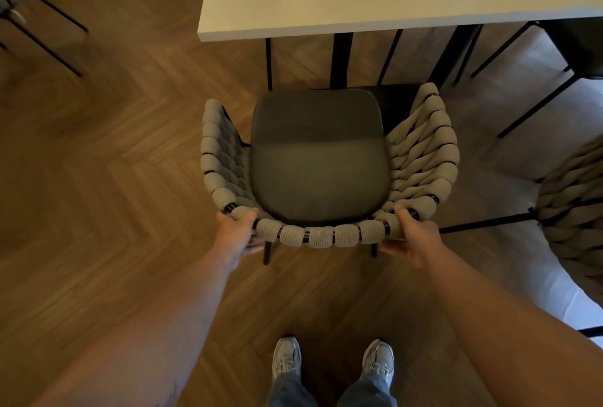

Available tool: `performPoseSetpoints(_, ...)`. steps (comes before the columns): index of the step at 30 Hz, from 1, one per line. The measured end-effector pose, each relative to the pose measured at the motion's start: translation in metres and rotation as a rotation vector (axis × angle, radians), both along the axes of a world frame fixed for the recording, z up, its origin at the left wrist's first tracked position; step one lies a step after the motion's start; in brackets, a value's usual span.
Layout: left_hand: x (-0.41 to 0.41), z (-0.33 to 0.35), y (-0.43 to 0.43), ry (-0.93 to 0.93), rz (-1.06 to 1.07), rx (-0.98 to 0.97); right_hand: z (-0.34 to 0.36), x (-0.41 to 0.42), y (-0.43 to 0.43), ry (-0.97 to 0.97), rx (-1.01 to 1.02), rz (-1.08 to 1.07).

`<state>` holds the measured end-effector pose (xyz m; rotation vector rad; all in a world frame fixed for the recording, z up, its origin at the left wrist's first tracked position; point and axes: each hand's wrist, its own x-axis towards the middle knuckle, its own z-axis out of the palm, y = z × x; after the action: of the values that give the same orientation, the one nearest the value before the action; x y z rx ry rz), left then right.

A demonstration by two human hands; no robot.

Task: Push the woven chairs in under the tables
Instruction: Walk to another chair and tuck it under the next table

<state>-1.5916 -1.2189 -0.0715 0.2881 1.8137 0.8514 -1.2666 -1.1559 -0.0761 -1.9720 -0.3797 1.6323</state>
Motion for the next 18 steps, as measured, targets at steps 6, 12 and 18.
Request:
performPoseSetpoints(6, 0.016, 0.035, -0.043, 0.110, -0.471, -0.184, 0.024, 0.005, -0.052, -0.263, 0.015, 0.624)
performPoseSetpoints(12, 0.033, 0.084, -0.110, 0.185, -1.042, -0.232, 0.079, 0.021, -0.128, -0.413, -0.036, 1.012)
performPoseSetpoints(18, 0.034, 0.102, -0.168, 0.090, -1.181, -0.303, 0.122, 0.036, -0.212, -0.447, -0.022, 1.052)
